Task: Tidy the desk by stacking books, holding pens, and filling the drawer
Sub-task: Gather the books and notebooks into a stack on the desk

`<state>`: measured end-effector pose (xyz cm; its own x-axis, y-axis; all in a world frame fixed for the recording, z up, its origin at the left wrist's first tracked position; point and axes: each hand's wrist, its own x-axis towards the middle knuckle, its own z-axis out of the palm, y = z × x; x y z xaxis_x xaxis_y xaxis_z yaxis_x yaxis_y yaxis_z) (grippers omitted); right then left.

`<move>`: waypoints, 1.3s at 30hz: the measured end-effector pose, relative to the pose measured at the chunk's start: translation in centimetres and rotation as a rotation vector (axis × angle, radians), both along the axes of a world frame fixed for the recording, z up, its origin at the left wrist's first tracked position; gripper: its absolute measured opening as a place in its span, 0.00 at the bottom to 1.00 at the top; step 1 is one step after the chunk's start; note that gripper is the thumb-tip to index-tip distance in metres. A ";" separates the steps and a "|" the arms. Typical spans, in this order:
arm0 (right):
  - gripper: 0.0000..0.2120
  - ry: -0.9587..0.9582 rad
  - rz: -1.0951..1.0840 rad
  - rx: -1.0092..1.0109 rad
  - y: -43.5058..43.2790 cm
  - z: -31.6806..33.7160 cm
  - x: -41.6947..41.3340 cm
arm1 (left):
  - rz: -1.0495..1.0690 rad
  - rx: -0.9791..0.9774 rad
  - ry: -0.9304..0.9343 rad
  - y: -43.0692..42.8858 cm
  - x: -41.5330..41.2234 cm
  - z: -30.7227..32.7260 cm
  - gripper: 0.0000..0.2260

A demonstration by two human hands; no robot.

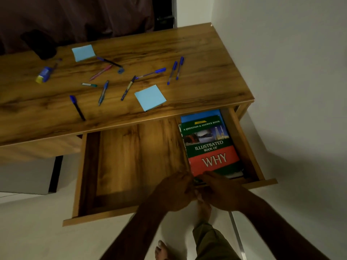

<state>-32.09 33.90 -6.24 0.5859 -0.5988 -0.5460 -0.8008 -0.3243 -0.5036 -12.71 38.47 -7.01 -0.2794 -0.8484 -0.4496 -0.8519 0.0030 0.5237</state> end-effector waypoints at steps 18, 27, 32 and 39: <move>0.19 0.014 -0.210 -0.540 3.3 1.3 3.5 | 0.341 -0.266 -0.354 4.8 1.8 3.2 0.20; 0.11 -0.011 -0.209 -0.498 -1.9 1.2 6.0 | 0.452 -0.261 -0.424 -0.4 2.0 3.6 0.19; 0.10 -0.083 -0.210 -0.488 -5.9 0.8 7.1 | 0.537 -0.315 -0.522 -3.4 2.5 2.9 0.14; 0.12 -0.176 -0.205 -0.617 -10.6 -0.1 8.7 | 0.476 -0.349 -0.622 -8.0 3.9 2.9 0.13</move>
